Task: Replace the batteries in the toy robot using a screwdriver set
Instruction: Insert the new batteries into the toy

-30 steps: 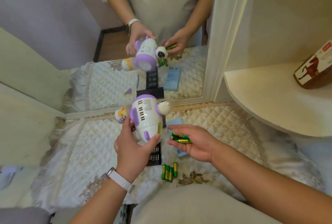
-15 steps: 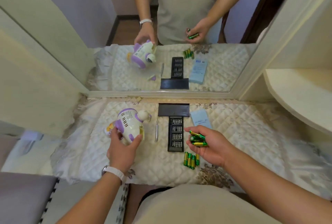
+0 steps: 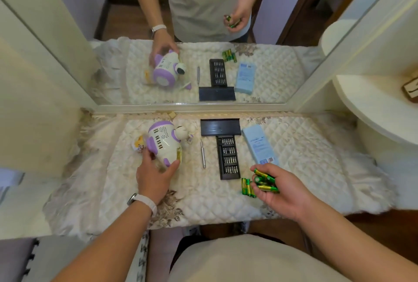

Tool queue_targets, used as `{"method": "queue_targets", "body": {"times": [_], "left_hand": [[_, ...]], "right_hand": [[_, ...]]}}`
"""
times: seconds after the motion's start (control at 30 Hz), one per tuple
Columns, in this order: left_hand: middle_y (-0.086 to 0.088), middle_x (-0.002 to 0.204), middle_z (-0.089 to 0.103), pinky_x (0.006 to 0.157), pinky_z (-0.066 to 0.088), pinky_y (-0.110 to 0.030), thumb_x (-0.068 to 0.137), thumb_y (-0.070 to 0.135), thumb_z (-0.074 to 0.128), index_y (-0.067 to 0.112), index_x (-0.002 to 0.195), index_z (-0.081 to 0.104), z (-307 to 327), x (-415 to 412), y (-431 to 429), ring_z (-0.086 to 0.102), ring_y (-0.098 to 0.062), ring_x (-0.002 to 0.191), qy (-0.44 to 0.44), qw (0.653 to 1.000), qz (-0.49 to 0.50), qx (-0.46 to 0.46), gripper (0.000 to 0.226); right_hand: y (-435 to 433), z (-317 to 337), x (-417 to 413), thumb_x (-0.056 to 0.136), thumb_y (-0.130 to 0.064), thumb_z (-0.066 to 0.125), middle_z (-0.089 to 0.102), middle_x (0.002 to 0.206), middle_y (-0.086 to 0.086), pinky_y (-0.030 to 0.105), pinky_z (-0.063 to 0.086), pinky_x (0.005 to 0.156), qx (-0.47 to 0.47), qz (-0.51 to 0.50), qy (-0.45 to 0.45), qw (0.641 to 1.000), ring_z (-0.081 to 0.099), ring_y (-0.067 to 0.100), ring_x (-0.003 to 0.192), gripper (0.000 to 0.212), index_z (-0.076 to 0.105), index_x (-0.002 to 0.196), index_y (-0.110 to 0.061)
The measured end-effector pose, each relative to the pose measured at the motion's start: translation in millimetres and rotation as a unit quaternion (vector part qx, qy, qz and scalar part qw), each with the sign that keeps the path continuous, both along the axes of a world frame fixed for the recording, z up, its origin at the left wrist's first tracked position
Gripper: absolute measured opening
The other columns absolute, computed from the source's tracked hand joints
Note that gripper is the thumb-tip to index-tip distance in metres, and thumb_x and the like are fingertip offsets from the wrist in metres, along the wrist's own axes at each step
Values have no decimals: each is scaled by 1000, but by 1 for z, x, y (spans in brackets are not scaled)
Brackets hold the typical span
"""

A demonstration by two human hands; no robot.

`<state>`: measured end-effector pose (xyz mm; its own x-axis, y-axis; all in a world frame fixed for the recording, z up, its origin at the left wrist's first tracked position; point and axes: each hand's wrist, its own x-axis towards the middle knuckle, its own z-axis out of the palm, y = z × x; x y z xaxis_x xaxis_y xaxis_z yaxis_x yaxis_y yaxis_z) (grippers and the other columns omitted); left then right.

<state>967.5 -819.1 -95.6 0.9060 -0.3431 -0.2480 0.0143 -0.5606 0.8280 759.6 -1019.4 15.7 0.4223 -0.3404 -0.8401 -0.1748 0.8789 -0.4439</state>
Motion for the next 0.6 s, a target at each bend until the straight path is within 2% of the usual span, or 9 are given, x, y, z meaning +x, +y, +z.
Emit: {"method": "queue_targets", "body": {"times": [0.07, 0.2, 0.27, 0.37, 0.43, 0.5, 0.6], "left_hand": [[11, 124, 59, 95, 49, -34, 73, 38, 86, 25, 141, 42, -1, -3, 5, 58, -12, 114, 7, 1000, 2, -11, 83], [15, 114, 58, 90, 46, -28, 78, 24, 83, 25, 129, 51, 7, -15, 10, 57, -4, 105, 14, 999, 25, -23, 60], [15, 114, 57, 90, 44, -27, 80, 23, 82, 22, 129, 54, 8, -22, 11, 56, -4, 105, 6, 999, 25, -19, 57], [12, 125, 56, 103, 45, -38, 80, 36, 80, 16, 134, 56, 13, -33, 14, 53, -10, 118, 7, 999, 54, 3, 63], [7, 121, 62, 103, 48, -48, 81, 45, 75, 22, 124, 62, 11, -47, 15, 57, -15, 116, -3, 997, 79, 10, 51], [5, 117, 62, 99, 50, -52, 84, 40, 68, 26, 118, 62, 15, -67, 11, 58, -18, 114, -11, 996, 93, 13, 37], [8, 111, 59, 94, 52, -50, 87, 24, 68, 26, 115, 63, 24, -100, -9, 57, -18, 109, -39, 997, 58, 25, 28]], "right_hand": [[4, 0, -4, 86, -7, 63, 58, 73, 13, 26, 56, 49, 2, -3, 2, 1000, 60, 21, 62, 9, 65, 91, 1], [6, -4, -8, 86, -7, 63, 60, 73, 15, 27, 57, 51, 10, -1, 11, 1000, 59, 22, 63, 9, 66, 87, 1], [4, -6, -7, 85, -7, 63, 59, 73, 15, 28, 57, 52, 14, 5, 9, 1000, 58, 22, 66, 9, 65, 88, 1], [-4, -9, -4, 83, -6, 65, 58, 76, 14, 27, 58, 52, 16, 27, 2, 1000, 57, 22, 69, 14, 64, 95, 1], [-14, -9, -4, 82, -5, 65, 57, 77, 14, 27, 57, 51, 16, 41, -6, 999, 57, 22, 69, 16, 63, 97, 1], [-28, -8, -6, 83, -5, 65, 57, 76, 14, 27, 56, 49, 19, 53, -15, 998, 57, 22, 68, 17, 64, 98, 1], [-52, -8, -14, 84, -8, 64, 56, 73, 14, 26, 55, 48, 18, 78, -18, 997, 58, 22, 62, 16, 64, 98, 1]]}}
